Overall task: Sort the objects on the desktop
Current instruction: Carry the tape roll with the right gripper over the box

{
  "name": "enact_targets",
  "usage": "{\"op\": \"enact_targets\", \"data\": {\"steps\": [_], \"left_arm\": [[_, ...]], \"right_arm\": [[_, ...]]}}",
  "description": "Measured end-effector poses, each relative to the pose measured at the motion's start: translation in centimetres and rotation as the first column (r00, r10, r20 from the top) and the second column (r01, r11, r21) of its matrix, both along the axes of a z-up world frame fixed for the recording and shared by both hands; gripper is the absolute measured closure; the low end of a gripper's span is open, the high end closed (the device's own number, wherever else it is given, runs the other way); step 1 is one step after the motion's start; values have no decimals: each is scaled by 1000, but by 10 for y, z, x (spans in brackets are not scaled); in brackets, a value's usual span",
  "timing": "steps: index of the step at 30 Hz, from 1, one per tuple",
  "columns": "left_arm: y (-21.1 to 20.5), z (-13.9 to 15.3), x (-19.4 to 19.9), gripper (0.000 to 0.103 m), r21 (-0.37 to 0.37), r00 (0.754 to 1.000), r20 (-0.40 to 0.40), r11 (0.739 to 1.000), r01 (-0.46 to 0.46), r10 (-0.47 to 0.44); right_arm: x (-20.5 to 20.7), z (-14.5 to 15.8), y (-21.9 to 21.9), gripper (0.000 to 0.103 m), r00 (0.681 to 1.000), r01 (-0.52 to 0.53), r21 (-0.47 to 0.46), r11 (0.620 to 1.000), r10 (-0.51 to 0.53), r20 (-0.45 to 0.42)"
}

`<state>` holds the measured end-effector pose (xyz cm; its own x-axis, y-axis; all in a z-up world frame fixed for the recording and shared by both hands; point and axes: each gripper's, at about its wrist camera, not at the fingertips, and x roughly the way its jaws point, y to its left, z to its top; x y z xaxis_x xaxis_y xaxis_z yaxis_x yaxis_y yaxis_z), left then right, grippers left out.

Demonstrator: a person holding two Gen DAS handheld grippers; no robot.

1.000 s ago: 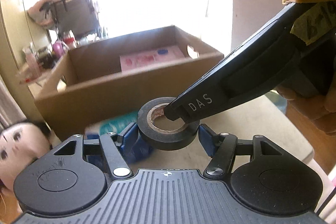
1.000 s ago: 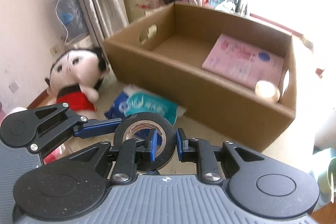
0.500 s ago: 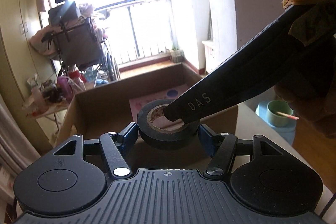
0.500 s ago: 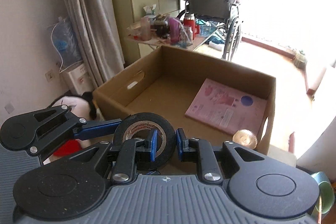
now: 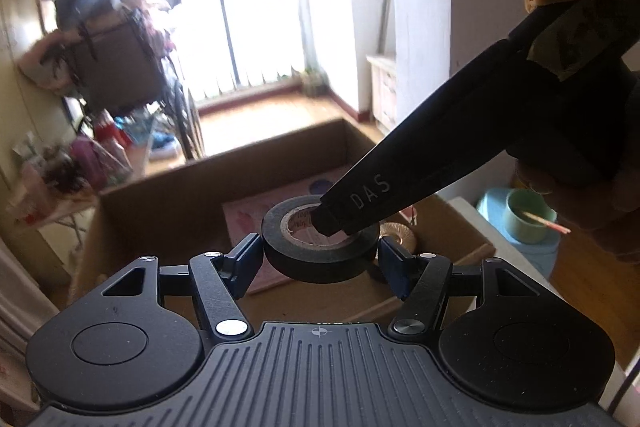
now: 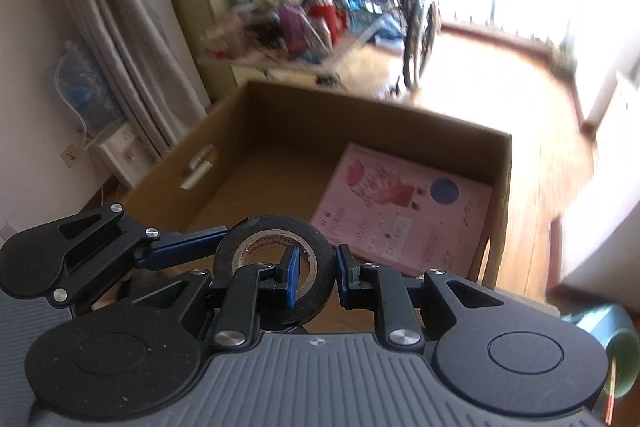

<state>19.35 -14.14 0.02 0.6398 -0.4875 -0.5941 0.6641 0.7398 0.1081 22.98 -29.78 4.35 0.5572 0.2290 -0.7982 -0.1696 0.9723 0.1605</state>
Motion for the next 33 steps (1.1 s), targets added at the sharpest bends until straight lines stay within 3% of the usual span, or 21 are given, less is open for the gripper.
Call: {"op": "enact_targets", "data": {"steps": [7, 15, 23, 33], "left_arm": [[-15, -27, 46, 40, 26, 983, -181, 998, 49, -43], [-11, -54, 83, 40, -45, 887, -457, 998, 51, -65], [-25, -62, 92, 40, -39, 822, -558, 994, 107, -110], [-42, -70, 92, 38, -31, 795, -589, 988, 154, -143]], "right_arm": [[44, -40, -17, 82, 980, 6, 2, 1000, -5, -201], [68, -66, -26, 82, 928, -19, -13, 1000, 13, -373], [74, -82, -27, 82, 878, -68, -61, 996, 31, -478], [75, -97, -13, 85, 829, -208, -169, 964, 82, -553]]}}
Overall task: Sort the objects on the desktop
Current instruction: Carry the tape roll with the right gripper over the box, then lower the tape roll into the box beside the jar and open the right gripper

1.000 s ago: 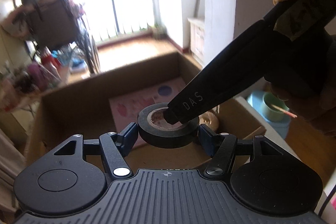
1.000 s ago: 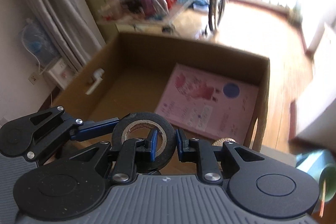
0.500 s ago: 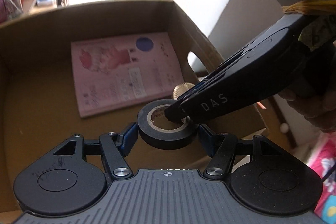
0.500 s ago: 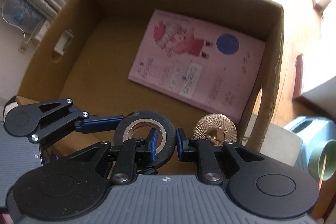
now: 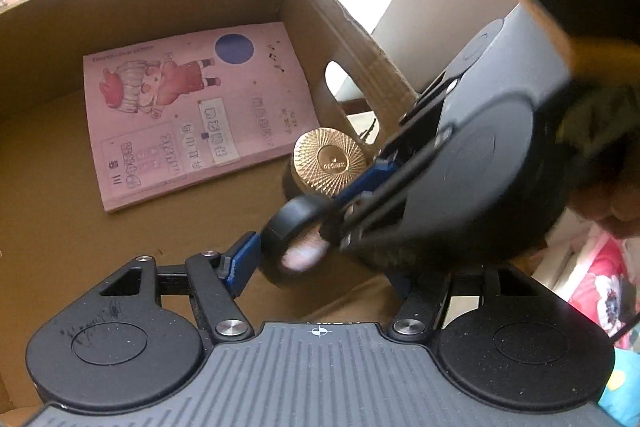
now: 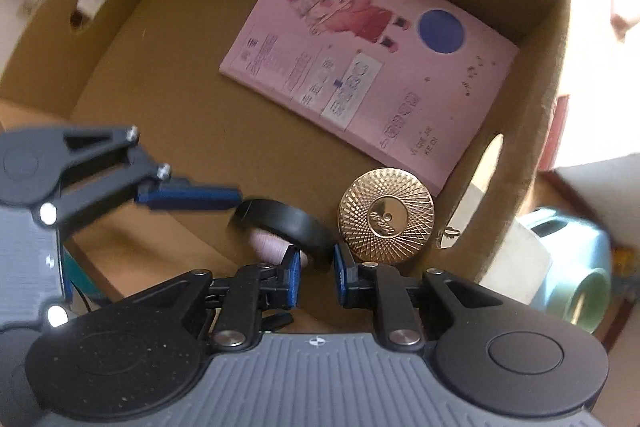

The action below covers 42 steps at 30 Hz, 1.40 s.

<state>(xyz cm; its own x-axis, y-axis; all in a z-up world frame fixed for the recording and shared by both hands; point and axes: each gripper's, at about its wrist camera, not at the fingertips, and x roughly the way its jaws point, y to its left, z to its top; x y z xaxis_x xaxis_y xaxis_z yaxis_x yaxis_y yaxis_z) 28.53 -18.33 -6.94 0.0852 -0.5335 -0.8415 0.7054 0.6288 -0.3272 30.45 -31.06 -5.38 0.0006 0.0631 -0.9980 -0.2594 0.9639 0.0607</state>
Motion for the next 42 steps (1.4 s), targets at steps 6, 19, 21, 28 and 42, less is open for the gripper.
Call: {"op": "enact_targets", "data": {"steps": [6, 19, 21, 28, 42], "left_arm": [[3, 1, -1, 34, -22, 1000, -16, 1000, -3, 3], [52, 31, -15, 25, -78, 987, 116, 991, -107, 116], [60, 36, -19, 25, -95, 982, 133, 988, -125, 137], [79, 48, -27, 25, -124, 969, 170, 980, -157, 177], [110, 59, -58, 24, -150, 913, 289, 956, -253, 287]], "right_arm": [[3, -2, 4, 87, 998, -50, -44, 998, 49, -34], [25, 22, 2, 83, 998, 50, 65, 997, -53, 42], [31, 20, 6, 83, 998, 55, 72, 996, -58, 40], [22, 3, 3, 83, 998, 64, 60, 996, -62, -29], [48, 4, 8, 83, 986, 141, 207, 968, -156, 58]]}}
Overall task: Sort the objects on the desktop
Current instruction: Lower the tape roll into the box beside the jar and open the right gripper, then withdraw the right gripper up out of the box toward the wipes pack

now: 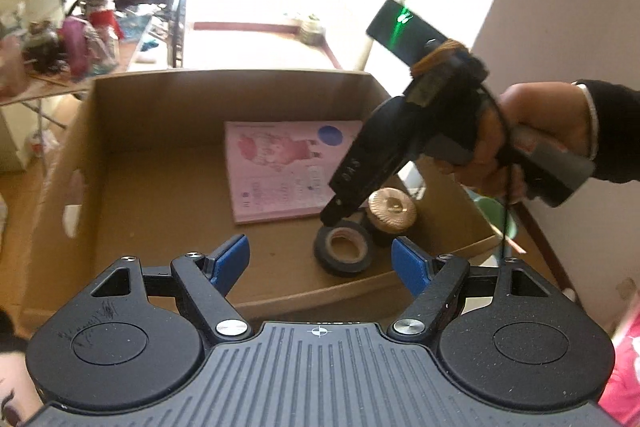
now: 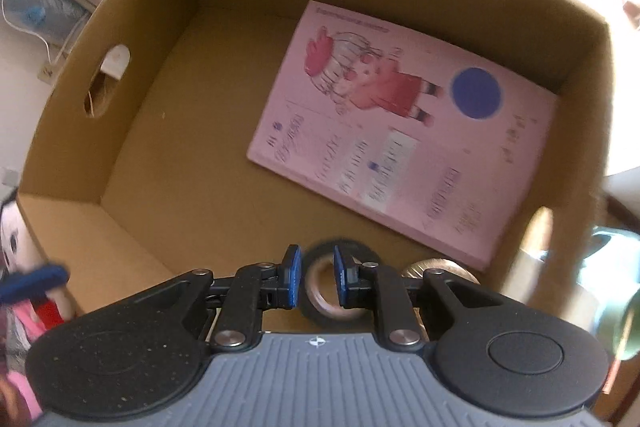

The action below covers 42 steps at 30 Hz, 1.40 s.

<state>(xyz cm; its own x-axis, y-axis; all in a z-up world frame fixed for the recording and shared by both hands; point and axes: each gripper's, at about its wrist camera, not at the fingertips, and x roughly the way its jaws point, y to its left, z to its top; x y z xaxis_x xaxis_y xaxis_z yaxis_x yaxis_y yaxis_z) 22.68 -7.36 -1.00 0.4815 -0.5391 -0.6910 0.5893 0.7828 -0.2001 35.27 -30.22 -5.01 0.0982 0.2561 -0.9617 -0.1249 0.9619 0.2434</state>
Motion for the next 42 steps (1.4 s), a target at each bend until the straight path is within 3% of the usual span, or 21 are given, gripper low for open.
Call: {"op": "enact_targets", "data": {"steps": [8, 21, 35, 42], "left_arm": [[32, 4, -21, 24, -12, 995, 53, 996, -89, 90], [65, -17, -62, 24, -50, 992, 4, 991, -122, 122], [75, -34, -82, 23, -11, 991, -9, 991, -135, 135], [76, -39, -92, 23, -4, 991, -14, 991, -134, 133]], "right_arm": [[13, -33, 12, 83, 999, 24, 9, 1000, -24, -39], [-18, -31, 7, 84, 996, -23, -70, 997, 17, -84], [-42, -20, 3, 86, 998, -58, -224, 973, 53, -32], [-60, 15, -7, 84, 996, 21, -129, 991, -11, 85]]}}
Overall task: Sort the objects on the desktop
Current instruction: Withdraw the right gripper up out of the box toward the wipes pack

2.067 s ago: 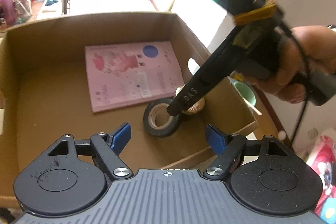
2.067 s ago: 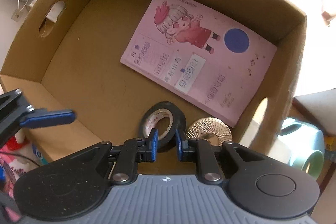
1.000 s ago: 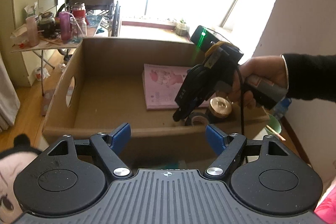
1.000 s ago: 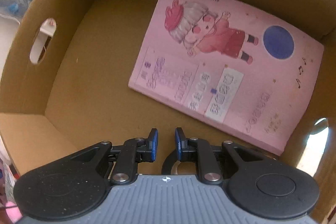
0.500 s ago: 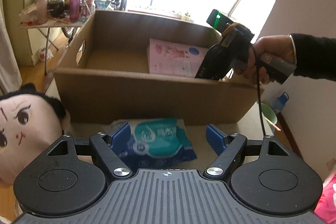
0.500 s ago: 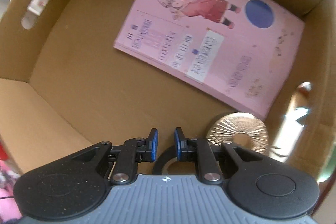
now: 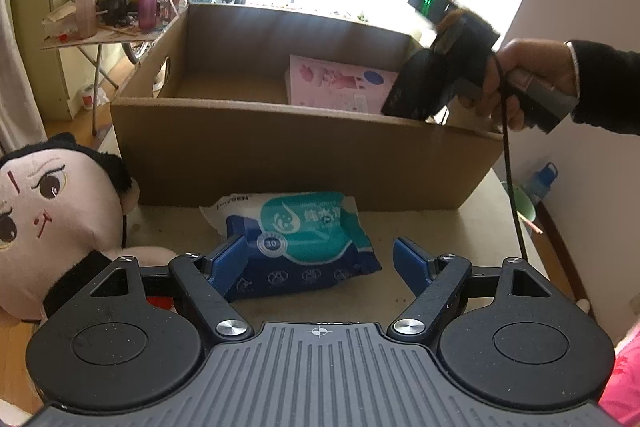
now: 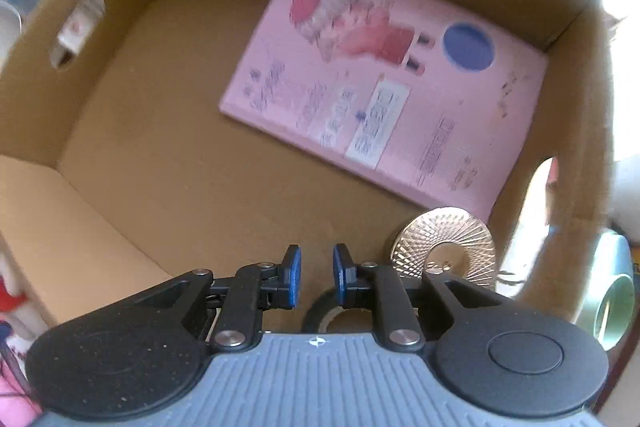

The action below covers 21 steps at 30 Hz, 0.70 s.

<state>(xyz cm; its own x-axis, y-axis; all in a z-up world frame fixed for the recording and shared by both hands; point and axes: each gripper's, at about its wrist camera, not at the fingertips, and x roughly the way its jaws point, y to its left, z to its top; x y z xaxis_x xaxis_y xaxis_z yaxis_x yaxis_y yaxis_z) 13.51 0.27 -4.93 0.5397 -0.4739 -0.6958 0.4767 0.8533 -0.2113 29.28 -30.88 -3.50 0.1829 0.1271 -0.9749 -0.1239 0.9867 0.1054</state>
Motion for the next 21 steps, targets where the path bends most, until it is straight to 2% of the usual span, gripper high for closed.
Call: {"op": "enact_targets", "data": {"steps": [3, 4, 6, 8, 10, 14, 15, 17, 21], "left_arm": [[-2, -4, -3, 22, 3, 1000, -1, 1000, 3, -3], [-3, -6, -4, 21, 9, 1000, 2, 1000, 3, -3], [-6, -9, -4, 21, 15, 1000, 0, 1000, 3, -3], [-6, -12, -4, 18, 8, 1000, 1, 1000, 1, -1], [-6, -13, -3, 13, 4, 1000, 2, 1000, -7, 7], [-7, -14, 1, 6, -4, 999, 25, 1000, -31, 31], [-7, -14, 3, 6, -4, 999, 26, 999, -34, 34], [-8, -17, 10, 5, 5, 999, 12, 999, -47, 47], [-12, -26, 28, 3, 5, 997, -41, 998, -69, 69]], "right_arm": [[-21, 38, -2, 83, 993, 35, 69, 997, -43, 109], [-31, 53, -4, 79, 987, 41, 106, 994, -56, 149], [-48, 80, -7, 68, 973, 36, 173, 984, -74, 220], [-76, 96, 3, 49, 955, 10, 226, 974, -76, 286], [-102, 107, 8, 42, 939, -21, 247, 969, -65, 338], [-146, 108, 10, 20, 919, -31, 290, 957, -87, 385], [-152, 99, 11, 17, 916, -15, 315, 949, -113, 385], [-163, 82, 11, 4, 921, 18, 383, 924, -164, 352], [-171, 48, 15, 4, 941, 107, 464, 880, -240, 240]]}}
